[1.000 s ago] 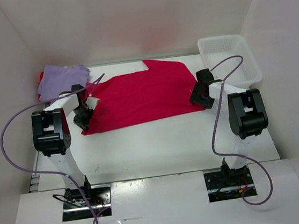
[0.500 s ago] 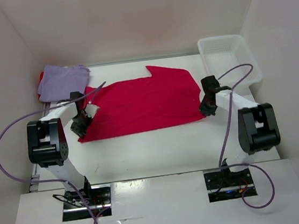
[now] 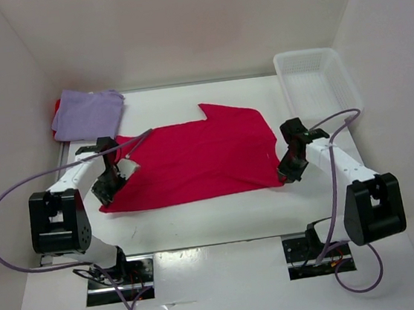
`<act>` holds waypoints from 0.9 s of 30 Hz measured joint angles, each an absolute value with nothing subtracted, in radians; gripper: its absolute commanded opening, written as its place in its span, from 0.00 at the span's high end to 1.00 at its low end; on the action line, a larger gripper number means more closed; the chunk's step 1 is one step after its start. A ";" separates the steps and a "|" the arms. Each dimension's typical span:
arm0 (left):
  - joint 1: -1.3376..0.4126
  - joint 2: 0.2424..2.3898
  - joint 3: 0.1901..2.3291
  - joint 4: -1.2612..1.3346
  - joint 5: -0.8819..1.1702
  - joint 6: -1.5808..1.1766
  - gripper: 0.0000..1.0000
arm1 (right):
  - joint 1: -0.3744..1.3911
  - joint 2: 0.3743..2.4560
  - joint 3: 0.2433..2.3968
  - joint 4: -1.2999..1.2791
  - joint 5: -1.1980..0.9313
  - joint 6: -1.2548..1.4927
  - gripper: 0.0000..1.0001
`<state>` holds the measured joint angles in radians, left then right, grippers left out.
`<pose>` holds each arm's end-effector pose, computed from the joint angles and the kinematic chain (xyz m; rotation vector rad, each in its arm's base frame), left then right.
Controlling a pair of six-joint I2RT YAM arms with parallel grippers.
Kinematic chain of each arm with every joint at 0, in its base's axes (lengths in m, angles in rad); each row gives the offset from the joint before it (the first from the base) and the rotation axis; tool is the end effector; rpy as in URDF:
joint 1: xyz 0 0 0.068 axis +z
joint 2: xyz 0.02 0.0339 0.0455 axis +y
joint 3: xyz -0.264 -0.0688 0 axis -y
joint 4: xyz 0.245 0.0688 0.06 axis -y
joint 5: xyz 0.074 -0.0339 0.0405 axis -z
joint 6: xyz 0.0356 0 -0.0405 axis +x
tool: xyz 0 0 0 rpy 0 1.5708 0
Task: Fold and stack the t-shirts
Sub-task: Grap the side of the flattened tshirt furthest away from the robot with both arms
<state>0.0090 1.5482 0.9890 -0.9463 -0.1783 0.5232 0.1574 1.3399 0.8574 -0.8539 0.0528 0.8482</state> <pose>0.2606 0.0087 0.1895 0.7824 3.0117 0.2951 0.2273 0.0342 0.2034 0.9935 2.7344 0.0977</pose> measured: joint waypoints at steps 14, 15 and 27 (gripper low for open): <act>0.010 1.517 0.912 -1.024 -0.263 0.577 0.47 | 0.181 1.177 0.918 -1.082 0.159 0.946 0.33; 0.020 1.519 0.912 -1.022 -0.273 0.575 0.45 | 0.181 1.171 0.918 -1.081 0.158 0.945 0.33; 0.171 1.596 1.374 -0.994 -0.280 0.545 0.29 | 0.316 1.422 1.243 -0.928 0.218 0.797 0.29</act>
